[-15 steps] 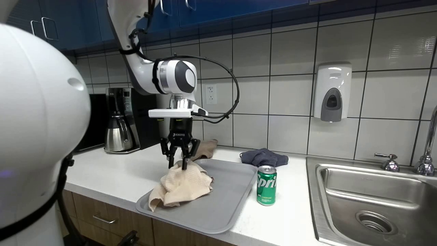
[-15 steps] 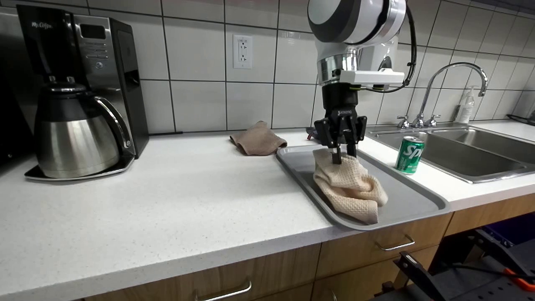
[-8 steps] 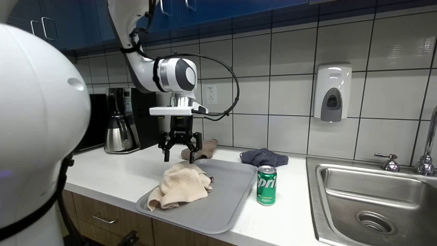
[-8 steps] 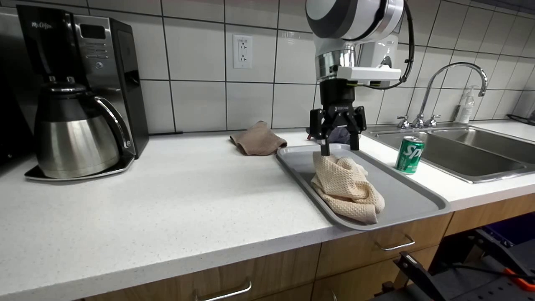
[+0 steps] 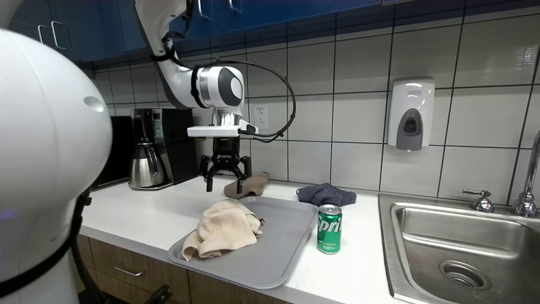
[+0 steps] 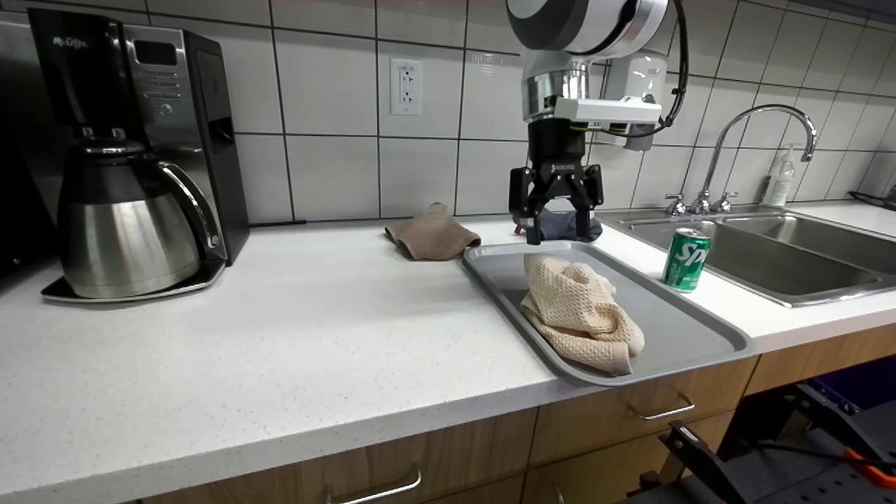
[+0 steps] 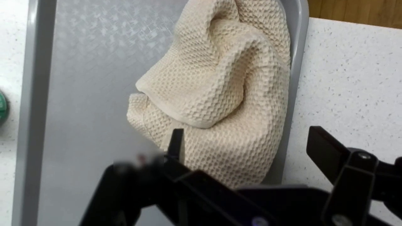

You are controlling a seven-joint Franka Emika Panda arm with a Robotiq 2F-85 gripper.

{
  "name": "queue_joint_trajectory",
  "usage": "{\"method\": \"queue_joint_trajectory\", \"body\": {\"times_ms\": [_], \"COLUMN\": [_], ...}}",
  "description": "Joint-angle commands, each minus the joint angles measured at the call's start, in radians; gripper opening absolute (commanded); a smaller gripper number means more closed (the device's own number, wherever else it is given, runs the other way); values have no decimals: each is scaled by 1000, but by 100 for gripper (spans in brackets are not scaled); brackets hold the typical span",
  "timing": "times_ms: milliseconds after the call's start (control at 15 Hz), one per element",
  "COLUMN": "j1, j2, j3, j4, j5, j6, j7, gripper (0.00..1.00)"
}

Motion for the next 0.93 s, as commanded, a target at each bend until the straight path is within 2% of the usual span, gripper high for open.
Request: {"method": "queue_joint_trajectory", "body": {"times_ms": [0,867], "j1": [-7,-11], "j2": [34,262], "j3": [9,7], "j4": [63,358], "j5": [3,6], "j6": [-3,20], "j7": [20,-16], "gripper": [100,100]}}
